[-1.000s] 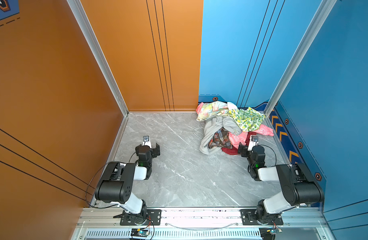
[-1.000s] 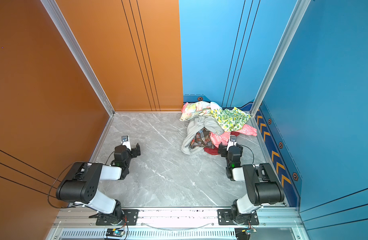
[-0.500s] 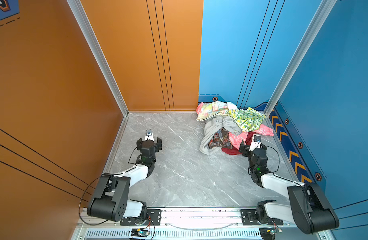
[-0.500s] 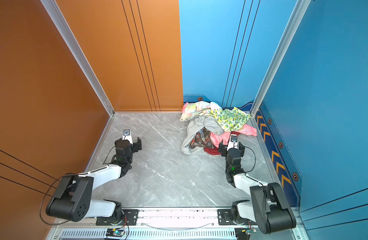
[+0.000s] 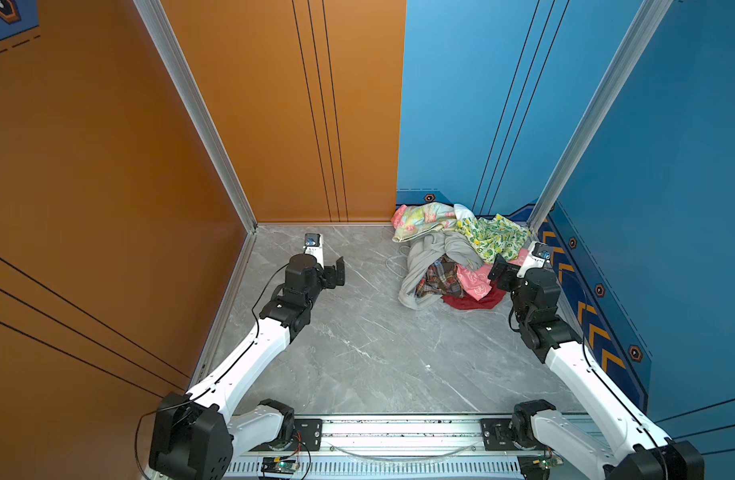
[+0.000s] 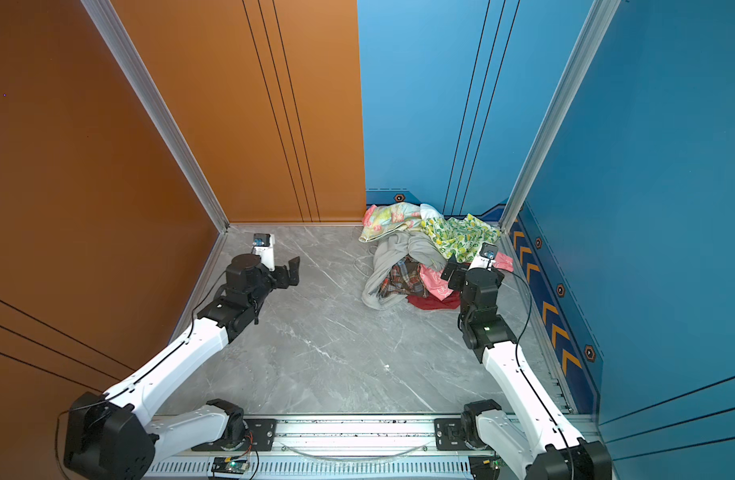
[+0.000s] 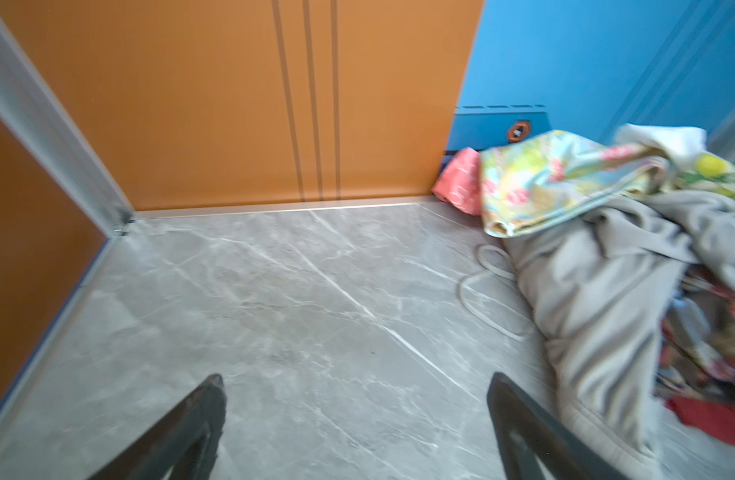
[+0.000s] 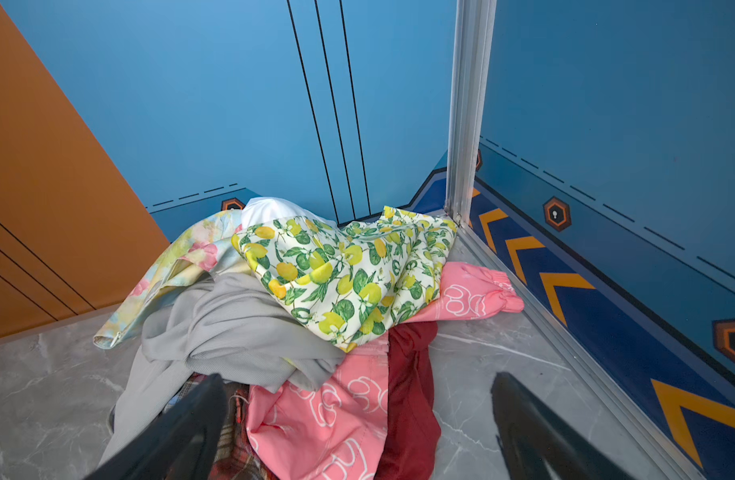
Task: Pick out a specific cloth from the pile
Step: 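Reach the right gripper toward the pink bear-print cloth while the left advances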
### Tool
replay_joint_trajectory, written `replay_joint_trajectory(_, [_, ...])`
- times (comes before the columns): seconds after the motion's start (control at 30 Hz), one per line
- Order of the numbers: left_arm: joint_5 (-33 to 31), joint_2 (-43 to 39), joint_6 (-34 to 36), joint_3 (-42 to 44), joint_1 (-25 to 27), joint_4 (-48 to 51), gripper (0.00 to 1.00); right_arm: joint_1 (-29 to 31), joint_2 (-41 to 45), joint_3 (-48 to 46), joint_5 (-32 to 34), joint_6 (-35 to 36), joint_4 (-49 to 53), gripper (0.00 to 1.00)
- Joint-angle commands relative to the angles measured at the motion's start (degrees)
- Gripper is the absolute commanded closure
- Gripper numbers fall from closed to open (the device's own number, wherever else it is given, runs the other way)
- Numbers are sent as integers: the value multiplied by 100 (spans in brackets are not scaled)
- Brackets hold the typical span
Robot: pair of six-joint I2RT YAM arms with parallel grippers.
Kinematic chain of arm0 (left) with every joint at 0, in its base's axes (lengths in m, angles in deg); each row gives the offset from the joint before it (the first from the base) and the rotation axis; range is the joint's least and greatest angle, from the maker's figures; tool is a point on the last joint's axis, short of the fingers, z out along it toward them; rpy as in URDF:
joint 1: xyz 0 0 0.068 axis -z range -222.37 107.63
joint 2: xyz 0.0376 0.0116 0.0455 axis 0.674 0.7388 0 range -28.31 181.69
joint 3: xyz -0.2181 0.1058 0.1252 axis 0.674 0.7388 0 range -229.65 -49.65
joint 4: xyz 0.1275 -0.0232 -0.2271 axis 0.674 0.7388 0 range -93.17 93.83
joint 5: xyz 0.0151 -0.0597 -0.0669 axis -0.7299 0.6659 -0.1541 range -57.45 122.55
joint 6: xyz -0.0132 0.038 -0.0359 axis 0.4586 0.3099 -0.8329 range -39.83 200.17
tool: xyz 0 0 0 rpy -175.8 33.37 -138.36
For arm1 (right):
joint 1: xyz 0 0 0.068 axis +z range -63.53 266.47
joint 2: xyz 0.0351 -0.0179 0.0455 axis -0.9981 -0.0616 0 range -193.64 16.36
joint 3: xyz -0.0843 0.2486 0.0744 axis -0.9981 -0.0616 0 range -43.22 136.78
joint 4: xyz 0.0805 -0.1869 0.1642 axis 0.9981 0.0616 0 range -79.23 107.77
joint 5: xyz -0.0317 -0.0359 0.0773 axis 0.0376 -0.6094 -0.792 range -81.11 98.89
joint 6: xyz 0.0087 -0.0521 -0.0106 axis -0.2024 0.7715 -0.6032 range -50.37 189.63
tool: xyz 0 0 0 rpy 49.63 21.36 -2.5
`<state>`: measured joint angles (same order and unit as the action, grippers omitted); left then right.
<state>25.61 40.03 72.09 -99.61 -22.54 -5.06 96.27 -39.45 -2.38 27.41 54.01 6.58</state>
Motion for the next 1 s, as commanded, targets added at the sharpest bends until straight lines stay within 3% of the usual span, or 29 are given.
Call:
replay_joint_trajectory(0.0, [1675,364,-314,-474,212,787,2,-36,-139,259,-280,-682,1417,0])
replay_joint_trajectory(0.17, [2240,533,-471,-678,558,963,2,-474,-391,302,-1213,-1351,1808,2])
replay_joint_trajectory(0.47, [2128,736,-365,-700,1103,976,2,-1142,-1212,320,-2544,-1990,1688,11])
replay_joint_trajectory(0.97, [2029,1021,-247,-762,1654,1105,2,-1147,-2787,429,-3350,-2797,579,28])
